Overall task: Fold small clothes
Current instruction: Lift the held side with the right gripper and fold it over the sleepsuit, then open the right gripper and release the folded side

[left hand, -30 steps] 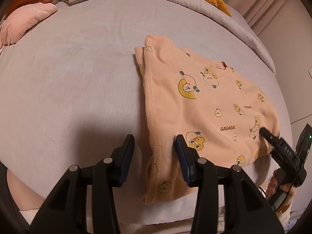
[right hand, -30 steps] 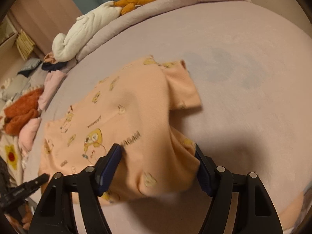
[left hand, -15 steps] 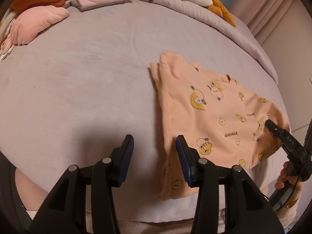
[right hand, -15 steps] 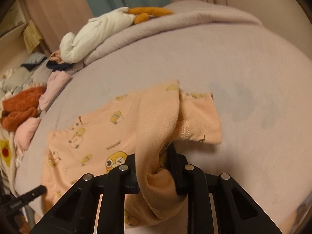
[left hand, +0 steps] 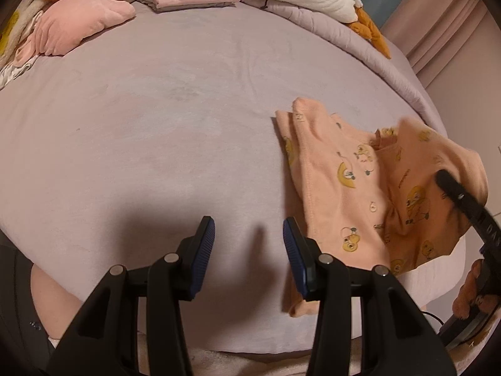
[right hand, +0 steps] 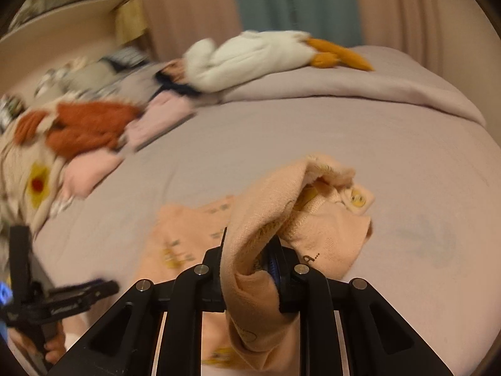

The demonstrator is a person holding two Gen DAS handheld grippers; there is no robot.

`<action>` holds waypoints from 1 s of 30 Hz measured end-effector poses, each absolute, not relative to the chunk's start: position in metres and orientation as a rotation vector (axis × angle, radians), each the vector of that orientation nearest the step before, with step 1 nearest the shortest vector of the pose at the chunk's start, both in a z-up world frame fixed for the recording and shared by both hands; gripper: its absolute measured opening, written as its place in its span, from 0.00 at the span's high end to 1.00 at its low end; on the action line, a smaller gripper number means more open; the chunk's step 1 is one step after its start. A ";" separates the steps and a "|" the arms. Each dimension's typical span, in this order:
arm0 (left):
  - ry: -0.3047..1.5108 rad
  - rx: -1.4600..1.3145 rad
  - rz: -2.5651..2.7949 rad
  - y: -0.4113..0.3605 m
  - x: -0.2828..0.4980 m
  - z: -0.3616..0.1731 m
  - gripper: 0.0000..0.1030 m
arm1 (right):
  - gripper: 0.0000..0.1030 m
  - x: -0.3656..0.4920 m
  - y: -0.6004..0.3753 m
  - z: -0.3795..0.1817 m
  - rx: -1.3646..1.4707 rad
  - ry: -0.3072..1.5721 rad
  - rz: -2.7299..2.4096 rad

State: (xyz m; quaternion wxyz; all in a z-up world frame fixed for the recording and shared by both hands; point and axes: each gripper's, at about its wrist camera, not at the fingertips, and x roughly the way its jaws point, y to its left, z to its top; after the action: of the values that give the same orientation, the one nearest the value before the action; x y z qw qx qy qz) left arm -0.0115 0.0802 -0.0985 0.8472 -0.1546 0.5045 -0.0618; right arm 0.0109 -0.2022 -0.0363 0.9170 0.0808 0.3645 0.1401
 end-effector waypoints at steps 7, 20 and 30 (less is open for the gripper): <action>1.063 -0.321 -0.145 0.083 -0.014 -0.099 0.56 | 0.79 0.009 -0.153 -0.072 0.042 0.882 0.379; 1.054 -0.309 -0.176 0.078 -0.014 -0.089 0.56 | 0.74 0.010 -0.158 -0.084 0.080 0.943 0.406; 0.981 -0.316 -0.317 0.053 -0.006 -0.057 0.41 | 0.38 -0.007 -0.207 -0.058 0.184 0.872 0.378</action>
State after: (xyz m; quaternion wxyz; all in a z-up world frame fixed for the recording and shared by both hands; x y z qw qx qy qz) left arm -0.0059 0.0528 -0.0572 0.8581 -0.1506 0.4671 -0.1509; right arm -0.0066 -0.2072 -0.0581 0.8851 0.0884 0.4193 0.1816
